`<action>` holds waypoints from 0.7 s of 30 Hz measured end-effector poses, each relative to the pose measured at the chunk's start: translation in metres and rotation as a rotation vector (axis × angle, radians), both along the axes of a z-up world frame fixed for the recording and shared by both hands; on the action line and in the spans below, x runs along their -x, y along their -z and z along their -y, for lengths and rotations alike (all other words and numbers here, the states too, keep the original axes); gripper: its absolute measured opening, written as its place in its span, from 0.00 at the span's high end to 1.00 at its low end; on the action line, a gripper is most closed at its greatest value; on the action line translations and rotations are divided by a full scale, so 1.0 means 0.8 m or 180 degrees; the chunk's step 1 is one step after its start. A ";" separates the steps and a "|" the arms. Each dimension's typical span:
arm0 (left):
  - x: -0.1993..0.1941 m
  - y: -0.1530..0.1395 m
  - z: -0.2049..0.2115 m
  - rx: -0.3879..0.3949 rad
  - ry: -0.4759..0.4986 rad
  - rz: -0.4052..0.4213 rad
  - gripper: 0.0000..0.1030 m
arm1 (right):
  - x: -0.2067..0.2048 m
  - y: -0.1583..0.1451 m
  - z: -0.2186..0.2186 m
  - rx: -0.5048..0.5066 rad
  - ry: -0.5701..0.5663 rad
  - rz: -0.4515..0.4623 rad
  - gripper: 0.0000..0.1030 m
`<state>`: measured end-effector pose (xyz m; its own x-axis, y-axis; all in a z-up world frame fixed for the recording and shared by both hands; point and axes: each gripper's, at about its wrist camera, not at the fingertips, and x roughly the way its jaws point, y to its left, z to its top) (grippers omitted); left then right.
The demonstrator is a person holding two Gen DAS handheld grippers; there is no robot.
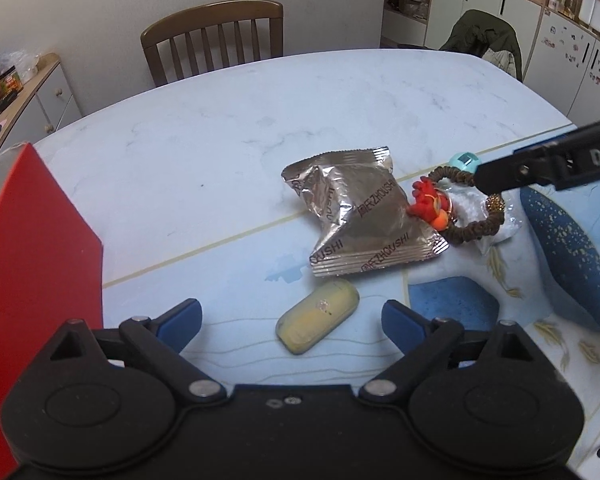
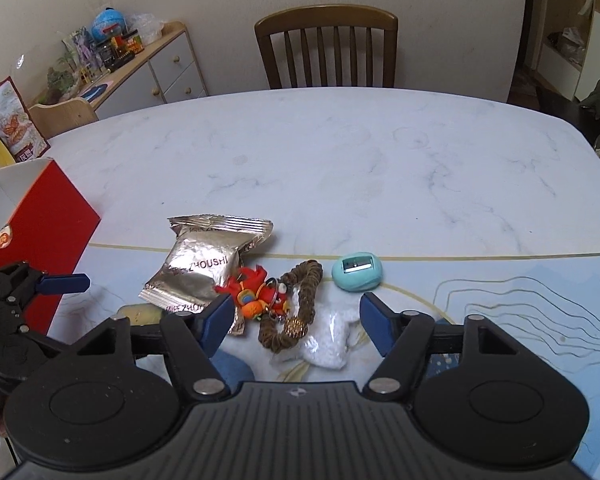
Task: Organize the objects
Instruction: 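Grasp the pale yellow bar with the left tool while the right tool grasps the brown bead bracelet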
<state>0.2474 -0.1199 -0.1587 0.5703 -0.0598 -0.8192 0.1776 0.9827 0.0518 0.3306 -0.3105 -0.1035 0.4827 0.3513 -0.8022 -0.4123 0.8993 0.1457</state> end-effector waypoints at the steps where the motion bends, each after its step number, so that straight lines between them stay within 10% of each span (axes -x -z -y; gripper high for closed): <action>1: -0.001 0.002 0.000 -0.0004 0.0012 -0.0001 0.09 | -0.003 0.003 -0.002 0.0005 -0.0002 -0.0014 0.38; 21: 0.004 0.005 0.011 0.0070 0.0220 -0.0010 0.58 | -0.017 0.022 -0.009 -0.0063 0.0036 -0.0156 0.83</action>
<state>0.2441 -0.1284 -0.1631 0.5616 -0.1169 -0.8191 0.2452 0.9690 0.0297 0.3445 -0.3033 -0.1212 0.4470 0.3620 -0.8180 -0.3940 0.9007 0.1833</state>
